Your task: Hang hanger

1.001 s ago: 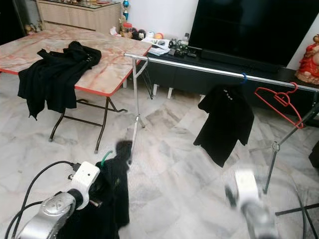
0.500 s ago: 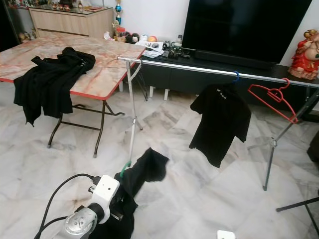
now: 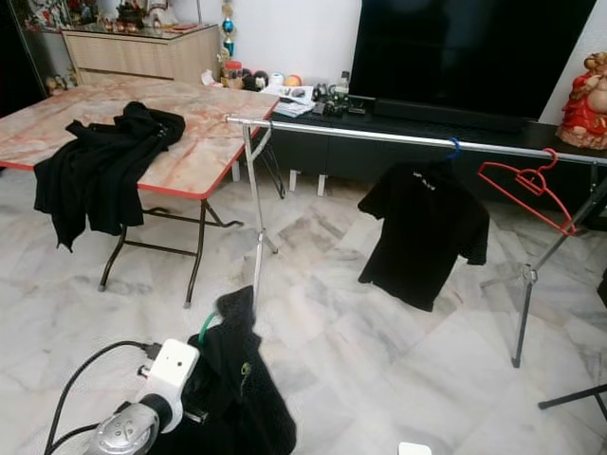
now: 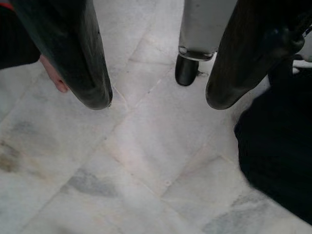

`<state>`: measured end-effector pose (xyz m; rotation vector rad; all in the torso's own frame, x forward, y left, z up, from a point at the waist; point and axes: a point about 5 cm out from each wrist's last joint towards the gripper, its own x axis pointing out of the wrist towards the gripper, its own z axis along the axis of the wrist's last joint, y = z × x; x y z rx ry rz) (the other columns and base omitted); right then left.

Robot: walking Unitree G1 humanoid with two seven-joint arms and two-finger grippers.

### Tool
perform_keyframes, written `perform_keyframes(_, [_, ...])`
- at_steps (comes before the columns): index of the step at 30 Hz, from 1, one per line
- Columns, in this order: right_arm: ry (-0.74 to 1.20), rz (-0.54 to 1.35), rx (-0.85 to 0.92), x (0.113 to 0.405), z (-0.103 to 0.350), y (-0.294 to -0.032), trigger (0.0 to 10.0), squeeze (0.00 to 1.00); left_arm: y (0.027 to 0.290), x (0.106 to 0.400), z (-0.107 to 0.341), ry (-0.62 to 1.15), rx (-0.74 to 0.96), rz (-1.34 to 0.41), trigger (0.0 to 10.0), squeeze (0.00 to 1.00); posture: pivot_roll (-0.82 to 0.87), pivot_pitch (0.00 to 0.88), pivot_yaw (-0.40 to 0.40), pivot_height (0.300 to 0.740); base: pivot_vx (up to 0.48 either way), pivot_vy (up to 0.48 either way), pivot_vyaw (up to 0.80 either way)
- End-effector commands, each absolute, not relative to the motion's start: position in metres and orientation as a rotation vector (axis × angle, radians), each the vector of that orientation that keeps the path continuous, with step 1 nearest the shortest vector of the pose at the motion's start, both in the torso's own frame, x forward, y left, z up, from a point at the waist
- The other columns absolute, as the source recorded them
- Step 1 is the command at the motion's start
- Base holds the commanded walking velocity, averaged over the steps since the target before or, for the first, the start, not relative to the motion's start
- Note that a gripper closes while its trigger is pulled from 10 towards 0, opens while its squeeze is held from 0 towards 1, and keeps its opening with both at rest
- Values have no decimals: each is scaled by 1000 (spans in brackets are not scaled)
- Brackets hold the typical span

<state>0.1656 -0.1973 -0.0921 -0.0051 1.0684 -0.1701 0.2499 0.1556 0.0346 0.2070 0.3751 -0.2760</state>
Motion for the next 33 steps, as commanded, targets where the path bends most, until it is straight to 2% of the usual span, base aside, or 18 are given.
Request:
perform_keyframes(1, [1058, -171, -4, 169, -91, -196, 10000, 0, 154, 254, 42, 327, 196, -279, 10000, 0, 182, 0, -49, 740, 330, 0, 0])
perform_keyframes(17, [1072, -185, 11, 165, -92, -196, 10000, 0, 147, 252, 38, 344, 207, -339, 10000, 0, 177, 0, -41, 740, 378, 0, 0])
perform_keyframes(25, [1068, -182, 25, 166, -92, -192, 10000, 0, 148, 254, 41, 341, 216, -350, 10000, 0, 181, 0, -34, 740, 410, 0, -748])
perform_keyframes(33, [1047, -148, 20, 171, -91, -189, 10000, 0, 152, 261, 47, 325, 201, -315, 10000, 0, 163, 0, -30, 740, 414, 0, 0])
